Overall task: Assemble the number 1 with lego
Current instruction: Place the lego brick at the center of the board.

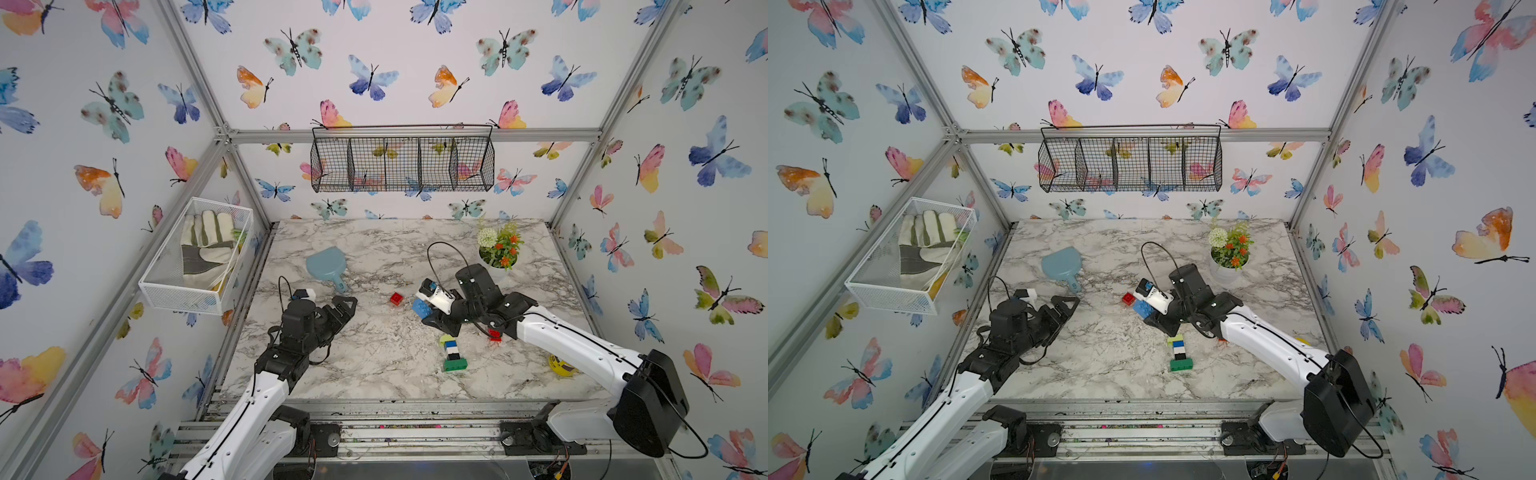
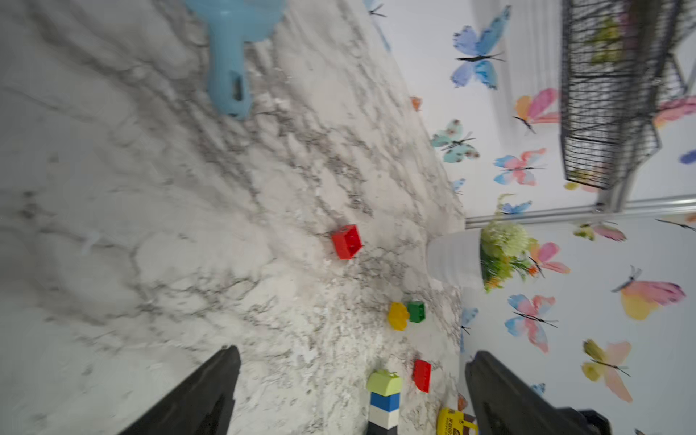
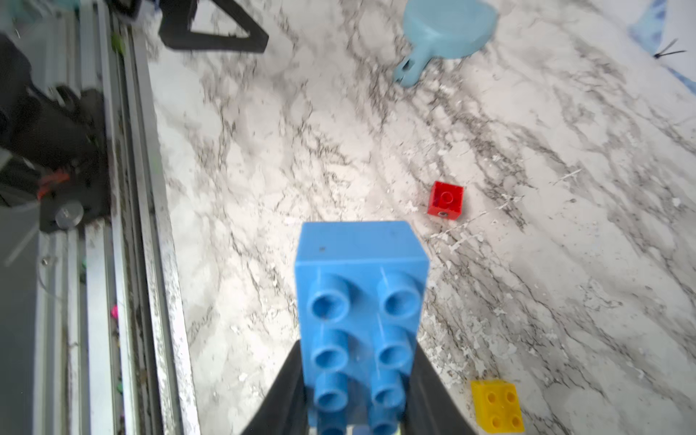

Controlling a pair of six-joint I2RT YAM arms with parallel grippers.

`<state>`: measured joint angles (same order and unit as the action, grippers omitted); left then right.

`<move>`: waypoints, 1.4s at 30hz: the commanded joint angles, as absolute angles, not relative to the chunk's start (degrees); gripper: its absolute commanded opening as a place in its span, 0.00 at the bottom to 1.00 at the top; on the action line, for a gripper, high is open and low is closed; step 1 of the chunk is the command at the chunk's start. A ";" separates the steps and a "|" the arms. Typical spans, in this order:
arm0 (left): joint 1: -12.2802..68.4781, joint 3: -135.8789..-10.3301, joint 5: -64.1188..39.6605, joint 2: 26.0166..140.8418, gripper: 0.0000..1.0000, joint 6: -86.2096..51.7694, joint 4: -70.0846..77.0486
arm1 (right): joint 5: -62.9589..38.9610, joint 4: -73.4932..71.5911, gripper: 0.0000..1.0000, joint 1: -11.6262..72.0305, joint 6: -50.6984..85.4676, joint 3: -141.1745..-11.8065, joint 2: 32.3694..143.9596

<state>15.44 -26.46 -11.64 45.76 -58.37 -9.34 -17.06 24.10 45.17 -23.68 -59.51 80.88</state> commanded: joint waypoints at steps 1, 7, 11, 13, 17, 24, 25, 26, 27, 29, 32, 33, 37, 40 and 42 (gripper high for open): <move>14.01 -26.53 -9.08 43.95 0.99 -59.32 -16.56 | -6.12 34.44 0.02 51.29 -35.93 -63.80 87.30; 13.28 -26.26 -7.06 43.96 0.99 -58.18 -19.76 | 0.79 40.24 0.02 58.58 -35.58 -72.01 99.64; 13.01 -25.73 -6.47 43.50 0.99 -58.03 -20.33 | 3.66 42.38 0.02 61.22 -34.14 -75.26 105.91; 12.88 -25.56 -6.15 43.05 0.99 -57.93 -20.91 | 4.38 42.84 0.02 61.65 -33.33 -76.57 108.43; 12.57 -25.19 -5.78 42.18 0.99 -57.83 -21.41 | 5.92 42.97 0.04 61.70 -32.70 -79.08 112.09; 12.23 -25.22 -6.19 42.38 0.99 -57.22 -21.61 | 5.89 43.24 0.23 61.70 -32.06 -81.29 115.71; 12.22 -25.30 -6.25 42.53 0.99 -57.14 -21.54 | 5.68 43.24 0.27 61.70 -31.83 -81.41 115.85; 12.17 -25.25 -6.41 42.66 0.99 -57.04 -21.53 | 5.37 43.24 0.32 61.70 -31.79 -81.42 115.96; 12.05 -25.24 -6.55 42.80 1.00 -56.88 -21.40 | 5.36 43.16 0.36 61.70 -31.57 -81.56 116.14; 11.96 -25.50 -6.73 43.12 1.00 -56.45 -21.36 | 5.27 43.08 0.40 61.70 -31.43 -81.65 116.25; 11.80 -25.78 -7.04 43.46 0.99 -55.90 -21.29 | 5.78 43.35 0.46 61.70 -30.71 -82.08 116.13; 11.78 -25.88 -7.14 43.58 0.99 -55.65 -21.35 | 6.12 43.50 0.49 61.70 -30.51 -82.09 115.98; 11.52 -26.08 -7.45 43.59 0.99 -55.20 -21.45 | 6.02 43.26 0.56 61.70 -30.24 -81.31 114.59; 11.34 -26.23 -7.75 43.59 0.99 -54.93 -21.42 | 4.81 42.42 0.58 61.70 -29.30 -80.57 112.31; 11.21 -26.31 -7.88 43.59 1.00 -54.54 -21.45 | 3.41 40.94 0.59 61.38 -28.34 -79.06 108.84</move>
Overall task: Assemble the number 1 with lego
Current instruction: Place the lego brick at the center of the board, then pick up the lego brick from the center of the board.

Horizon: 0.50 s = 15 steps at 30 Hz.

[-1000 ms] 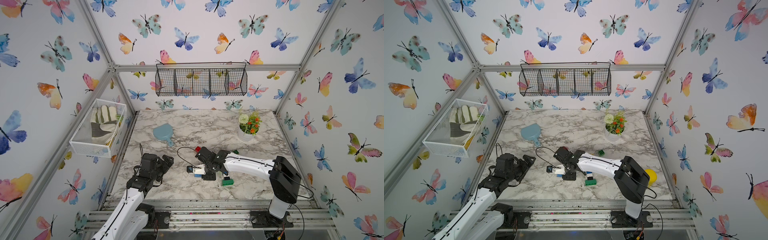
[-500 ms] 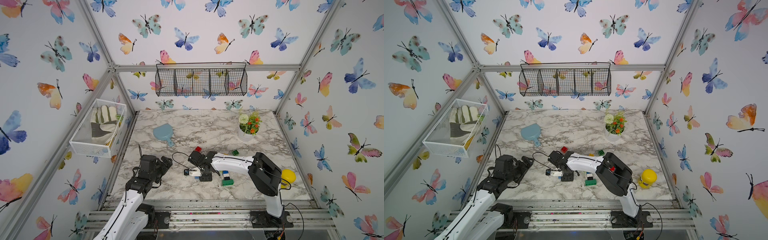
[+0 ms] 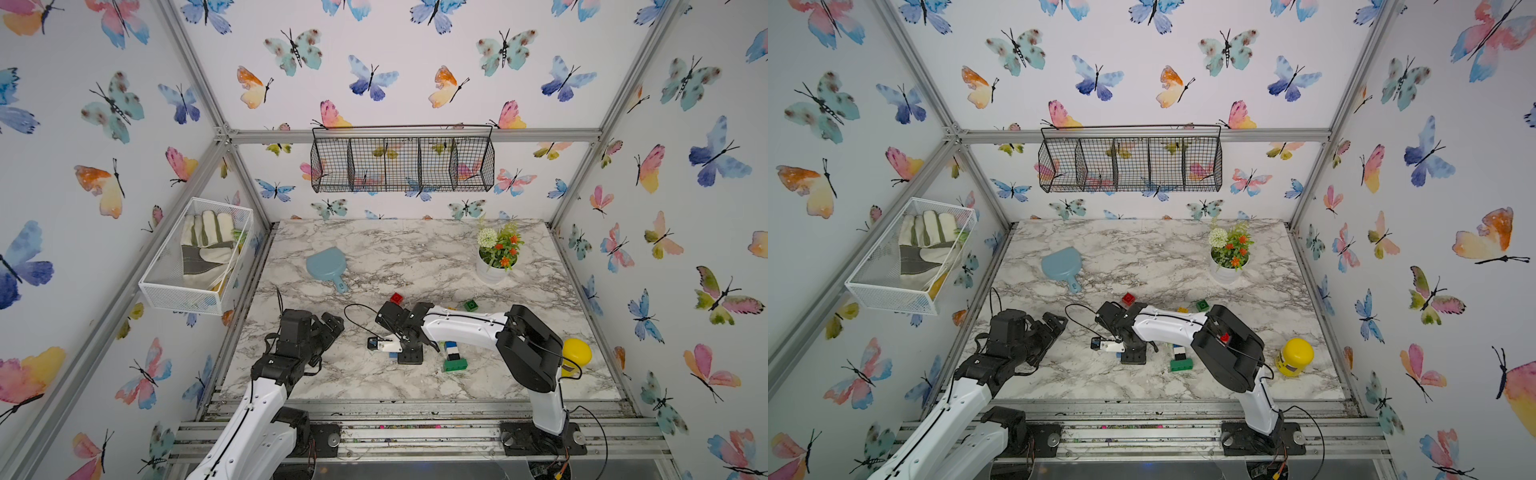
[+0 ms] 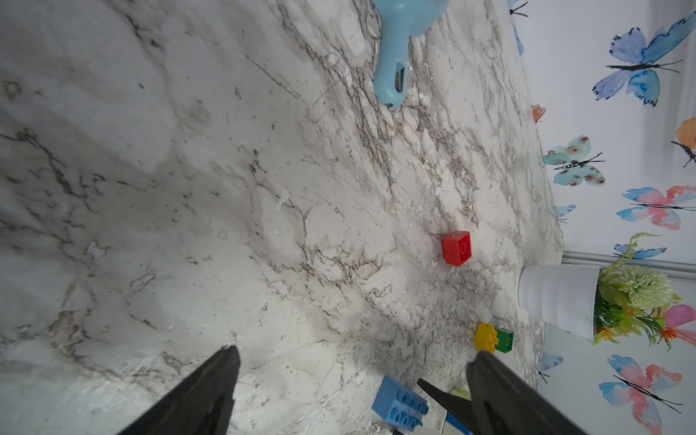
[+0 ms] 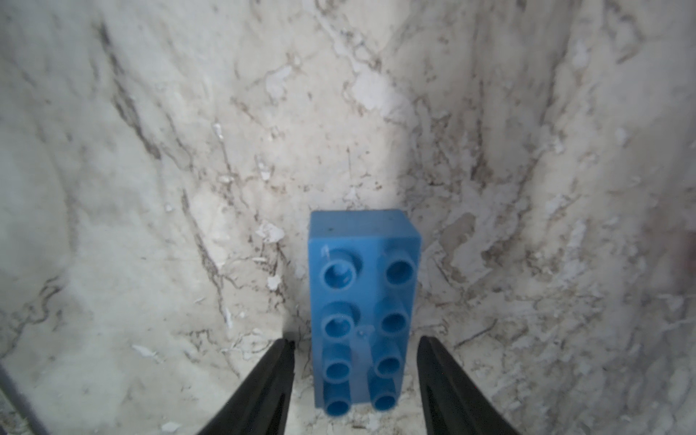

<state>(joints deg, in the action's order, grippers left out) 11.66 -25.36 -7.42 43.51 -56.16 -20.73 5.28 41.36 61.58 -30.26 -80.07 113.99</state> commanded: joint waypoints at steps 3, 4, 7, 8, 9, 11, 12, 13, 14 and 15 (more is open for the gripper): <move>11.11 -26.40 -8.22 43.57 1.00 -53.90 -21.34 | -1.99 36.47 0.60 58.23 -23.42 -75.41 101.09; 11.03 -26.40 -8.31 43.67 1.00 -53.71 -21.17 | -3.28 34.67 0.60 56.89 -21.31 -74.03 98.51; 10.84 -26.33 -8.86 43.98 1.00 -53.04 -20.24 | -3.87 28.77 0.61 51.52 -11.10 -68.46 91.12; 10.83 -26.34 -9.08 44.09 1.00 -52.75 -19.93 | -2.50 26.89 0.60 49.35 -5.89 -66.41 89.10; 10.76 -26.31 -9.34 44.32 1.00 -52.52 -19.46 | -0.60 26.10 0.58 47.61 -0.96 -64.97 87.82; 10.78 -26.51 -9.76 44.87 1.00 -51.91 -18.75 | 4.25 27.68 0.54 43.29 9.96 -63.12 86.37; 10.70 -26.70 -9.93 45.19 1.00 -51.61 -18.56 | 5.64 29.44 0.53 41.35 13.94 -62.90 86.39; 10.69 -26.83 -10.06 45.47 1.00 -51.21 -18.39 | 6.40 31.24 0.52 39.56 17.26 -62.69 86.60; 10.68 -26.97 -10.11 45.72 1.00 -50.90 -18.29 | 6.17 31.85 0.51 38.27 18.85 -62.07 86.85; 10.64 -27.14 -10.15 45.93 1.00 -50.65 -18.12 | 6.15 31.97 0.51 37.54 19.55 -61.54 87.19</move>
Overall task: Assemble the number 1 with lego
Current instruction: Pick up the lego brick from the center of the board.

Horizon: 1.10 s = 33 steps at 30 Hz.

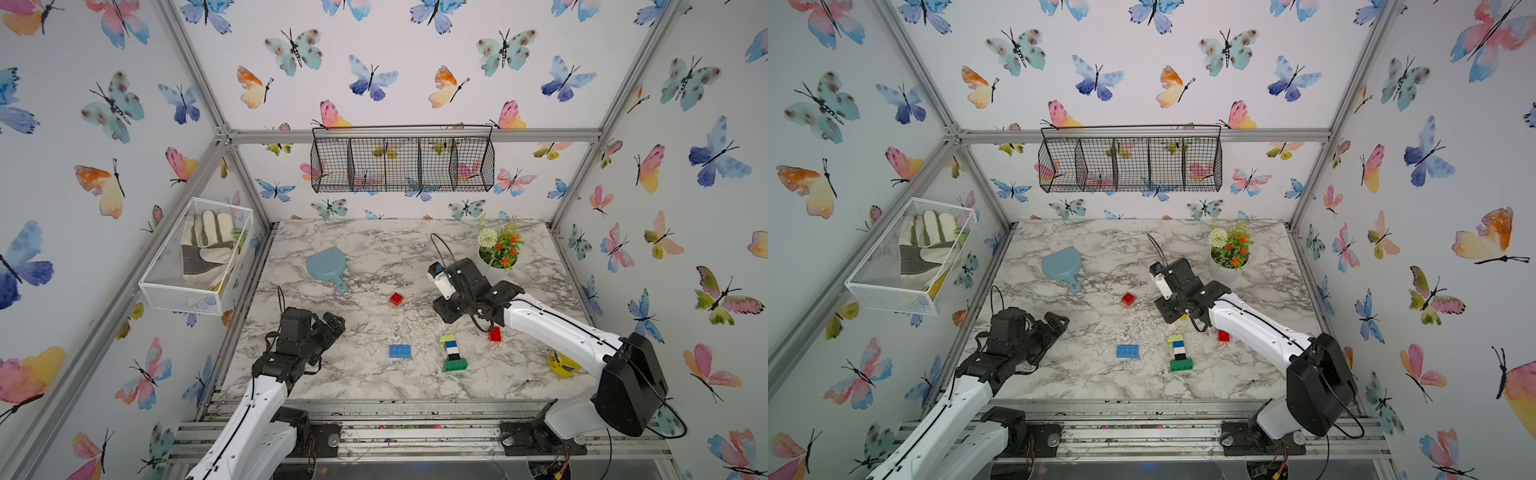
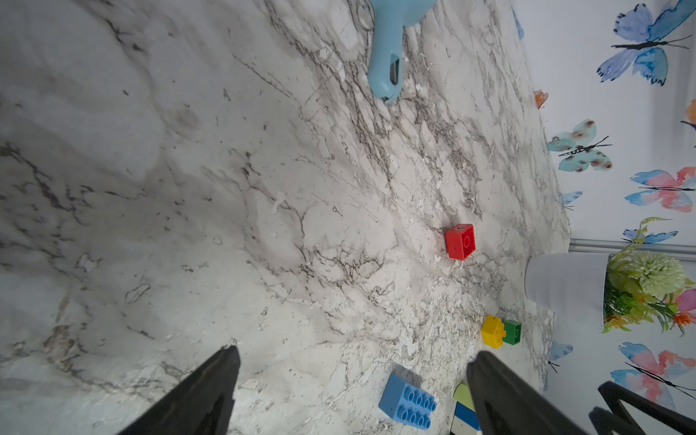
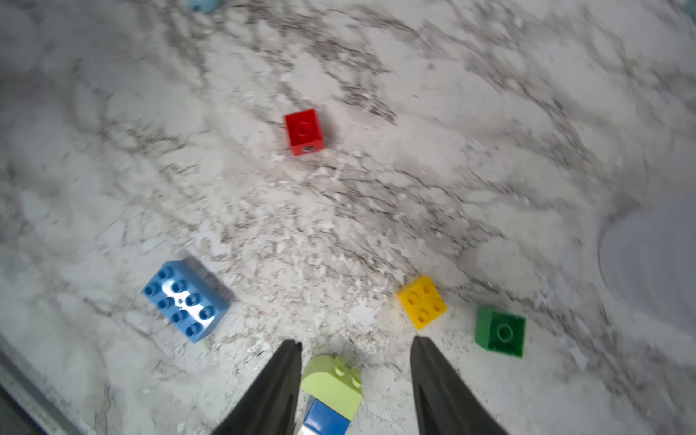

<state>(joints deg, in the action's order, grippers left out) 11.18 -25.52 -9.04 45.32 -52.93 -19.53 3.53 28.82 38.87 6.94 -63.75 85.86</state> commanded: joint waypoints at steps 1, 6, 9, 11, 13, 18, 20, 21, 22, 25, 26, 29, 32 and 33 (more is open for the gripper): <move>10.65 -27.22 -10.21 46.18 1.00 -50.44 -17.90 | 6.31 32.33 0.51 36.83 20.30 -61.35 87.87; 10.66 -27.41 -10.77 47.27 0.99 -50.27 -17.21 | 4.59 31.43 0.57 34.39 26.61 -62.44 93.25; 10.70 -27.51 -11.05 47.29 0.99 -50.27 -17.20 | 2.91 28.68 0.61 34.37 31.19 -63.62 97.10; 10.63 -27.56 -10.94 47.13 0.99 -50.40 -17.31 | 3.29 28.20 0.62 34.37 33.39 -65.02 99.72; 10.56 -27.64 -10.93 46.77 0.99 -50.59 -17.23 | 4.90 28.80 0.63 34.39 34.92 -66.47 101.65; 10.55 -27.60 -10.81 46.58 0.99 -50.98 -16.96 | 8.09 30.81 0.63 34.37 35.51 -69.78 105.46; 10.57 -27.51 -10.80 46.67 0.99 -51.06 -16.80 | 8.99 31.67 0.61 34.37 35.48 -70.85 106.84; 10.61 -27.40 -10.88 46.71 0.99 -51.05 -16.66 | 9.34 32.03 0.60 34.37 35.57 -71.22 107.32; 10.55 -27.39 -10.92 46.73 0.99 -51.06 -16.61 | 9.61 32.29 0.58 34.37 35.75 -71.49 107.71; 10.56 -27.39 -10.89 46.91 0.98 -51.14 -16.30 | 10.11 32.37 0.54 34.45 36.54 -71.80 108.30; 10.58 -27.30 -10.94 47.07 0.98 -51.15 -16.22 | 10.24 32.54 0.53 34.39 36.86 -72.02 108.57; 10.57 -27.37 -11.14 47.26 0.98 -51.08 -16.09 | 10.55 33.74 0.53 34.43 37.44 -72.93 109.71; 10.56 -27.44 -11.09 47.43 0.98 -50.98 -15.91 | 10.55 33.87 0.54 34.46 37.78 -73.12 110.46; 10.55 -27.51 -11.17 47.54 0.98 -50.93 -15.86 | 10.40 33.84 0.54 34.45 37.85 -73.14 110.63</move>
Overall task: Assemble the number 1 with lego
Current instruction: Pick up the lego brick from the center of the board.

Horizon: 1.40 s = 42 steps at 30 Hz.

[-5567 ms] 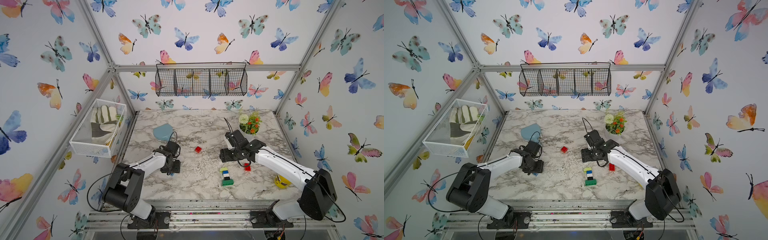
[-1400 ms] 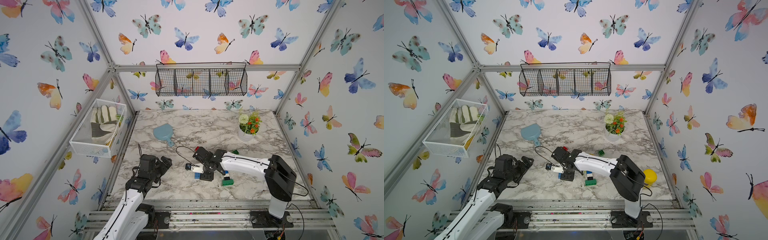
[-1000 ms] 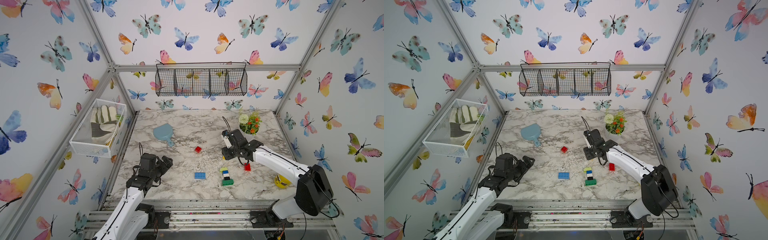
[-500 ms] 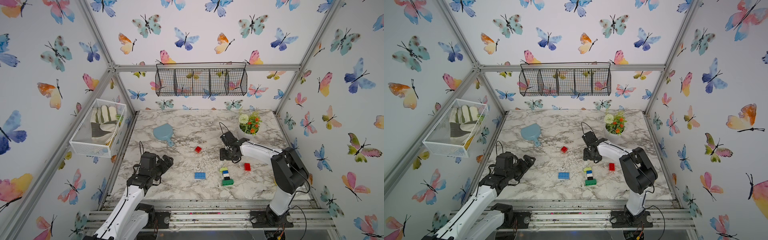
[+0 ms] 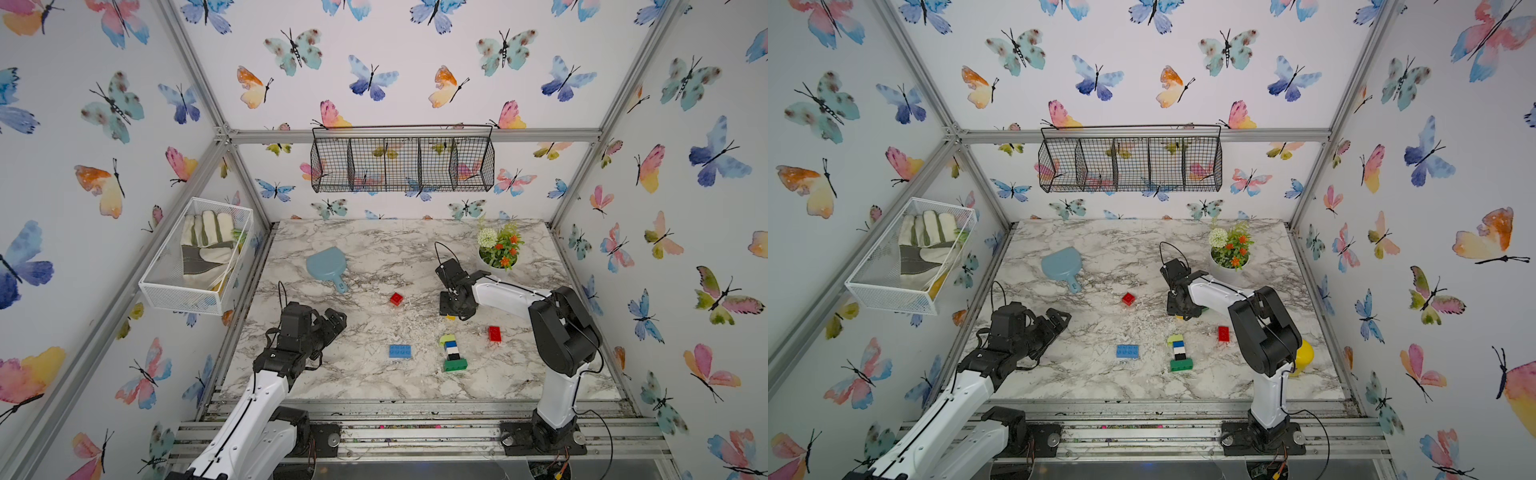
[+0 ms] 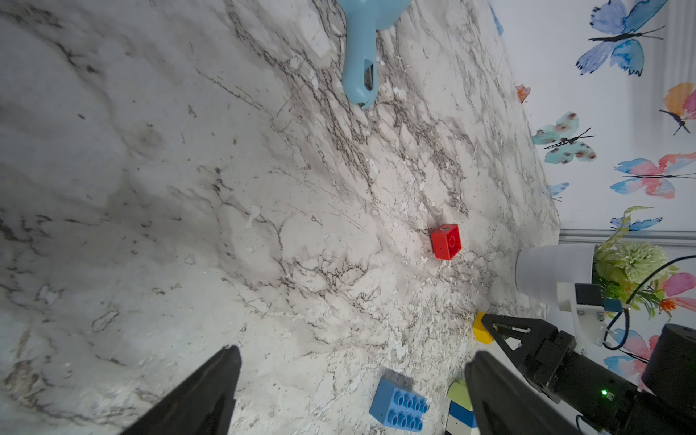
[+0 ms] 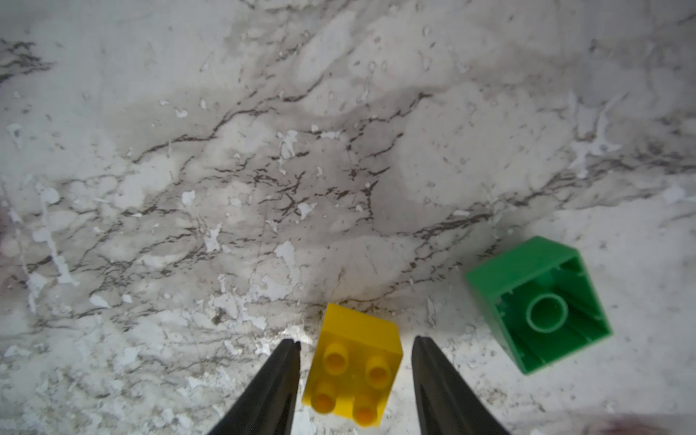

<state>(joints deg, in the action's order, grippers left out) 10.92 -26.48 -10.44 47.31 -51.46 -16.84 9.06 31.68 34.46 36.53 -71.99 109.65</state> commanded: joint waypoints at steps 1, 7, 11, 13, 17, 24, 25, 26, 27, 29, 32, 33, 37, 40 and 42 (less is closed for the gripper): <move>10.56 -27.53 -11.33 47.65 0.98 -50.89 -15.86 | 10.20 33.80 0.54 34.45 37.88 -73.25 110.95; 10.60 -28.07 -11.57 48.46 0.97 -50.33 -15.82 | 9.84 33.88 0.44 34.45 37.92 -73.87 111.82; 10.59 -27.97 -11.67 48.49 0.97 -50.29 -15.60 | 9.84 34.23 0.41 34.45 37.64 -74.35 112.23; 10.56 -27.91 -11.67 48.51 0.97 -50.27 -15.56 | 10.18 34.59 0.42 34.48 37.32 -74.61 112.40; 10.59 -27.66 -11.83 48.60 0.96 -50.32 -15.19 | 10.98 35.24 0.46 34.45 36.59 -75.21 112.72; 10.57 -27.58 -11.99 48.60 0.96 -50.36 -15.20 | 10.29 35.16 0.38 34.45 36.39 -75.10 113.24; 10.56 -27.53 -11.87 48.60 0.96 -50.36 -15.21 | 10.07 35.08 0.36 34.45 36.30 -75.01 113.37; 10.58 -27.62 -11.91 48.60 0.96 -50.30 -15.21 | 10.02 35.07 0.34 34.45 36.30 -74.97 113.29; 10.59 -27.68 -11.86 48.60 0.96 -50.34 -15.20 | 9.94 34.99 0.32 34.45 36.15 -74.97 113.11; 10.57 -27.70 -11.78 48.49 0.96 -50.27 -15.20 | 9.73 34.99 0.30 34.46 35.43 -75.12 112.57; 10.56 -27.72 -11.94 48.47 0.96 -50.05 -15.14 | 8.69 34.36 0.23 34.45 32.22 -75.65 110.14; 10.55 -27.66 -12.04 48.43 0.96 -50.02 -14.99 | 8.33 33.48 0.21 34.58 30.19 -75.51 108.81; 10.48 -27.30 -12.21 47.62 0.96 -49.76 -14.44 | 6.17 30.21 0.17 35.40 20.30 -74.38 102.59; 10.32 -26.88 -12.34 46.81 0.96 -49.53 -13.98 | 2.90 28.76 0.13 36.20 11.66 -73.72 98.86; 10.13 -26.50 -12.73 46.49 0.96 -49.39 -13.71 | -0.17 28.69 0.09 36.75 6.29 -73.82 97.00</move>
<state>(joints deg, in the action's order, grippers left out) 10.79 -26.48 -11.49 47.62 -50.70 -15.07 4.25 29.93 35.75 16.60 -73.97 99.26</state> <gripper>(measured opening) 0.956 0.359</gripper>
